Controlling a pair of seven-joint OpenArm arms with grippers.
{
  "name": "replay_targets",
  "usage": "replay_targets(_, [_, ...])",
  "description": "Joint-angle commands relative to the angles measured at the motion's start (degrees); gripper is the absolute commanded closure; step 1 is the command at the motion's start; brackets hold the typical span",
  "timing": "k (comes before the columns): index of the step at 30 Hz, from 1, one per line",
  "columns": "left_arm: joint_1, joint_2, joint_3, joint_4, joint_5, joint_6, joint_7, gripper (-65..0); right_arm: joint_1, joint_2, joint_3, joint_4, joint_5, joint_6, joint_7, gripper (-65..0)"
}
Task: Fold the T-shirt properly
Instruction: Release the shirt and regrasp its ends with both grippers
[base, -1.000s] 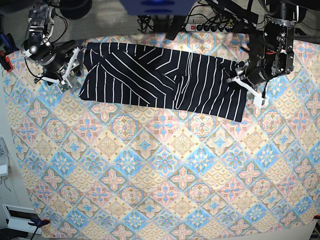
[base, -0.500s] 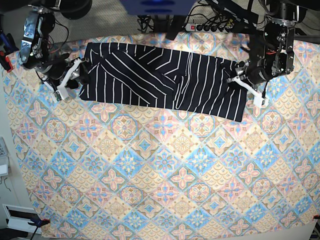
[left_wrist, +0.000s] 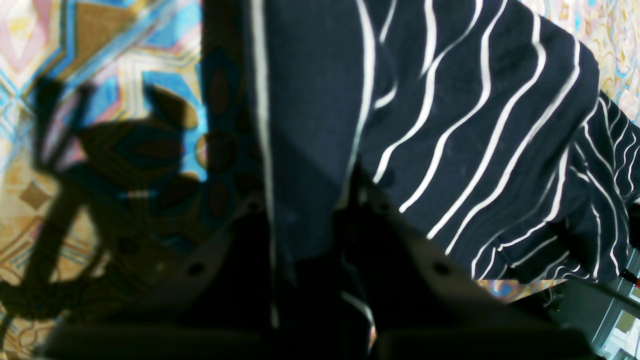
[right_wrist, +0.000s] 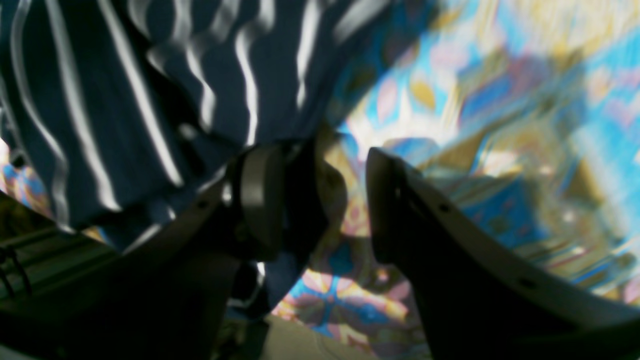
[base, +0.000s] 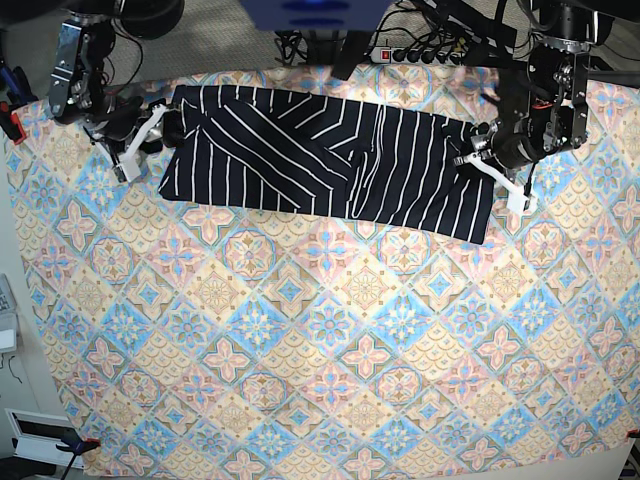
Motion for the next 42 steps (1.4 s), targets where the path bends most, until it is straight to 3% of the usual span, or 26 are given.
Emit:
replay_targets(1, [-0.48, -0.87, -0.27, 0.8, -0.53, -0.51, -0.52, 0.0, 0.38, 0.14, 0.2, -0.03, 1.21, 0.6, 0.96, -26.4])
replay_targets(19, [-0.48, -0.78, -0.27, 0.71, -0.36, -0.51, -0.52, 0.0, 2.49, -1.45, -5.07, -2.75, 1.38, 0.6, 0.96, -26.3])
replay_targets(25, [-0.39, -0.78, -0.27, 0.71, -0.53, -0.51, -0.52, 0.0, 3.37, -1.45, -5.16, -10.57, 6.92, 0.6, 1.05, -25.8])
replay_targets(34, [-0.3, -0.51, -0.27, 0.71, -0.62, -0.51, -0.52, 0.0, 3.99, -1.36, -5.07, -10.84, 7.18, 0.6, 0.43, -9.1])
replay_targets(39, [-0.21, 1.86, -0.18, 0.71, -0.53, -0.51, -0.61, 0.0, 7.07, -0.74, -4.72, -10.75, 10.7, 0.6, -0.89, -5.1])
replay_targets(42, [-0.21, 4.41, -0.18, 0.71, -0.18, -0.51, -0.61, 0.0, 8.47, 2.25, -4.72, -10.14, 13.87, 0.6, -1.06, -4.2])
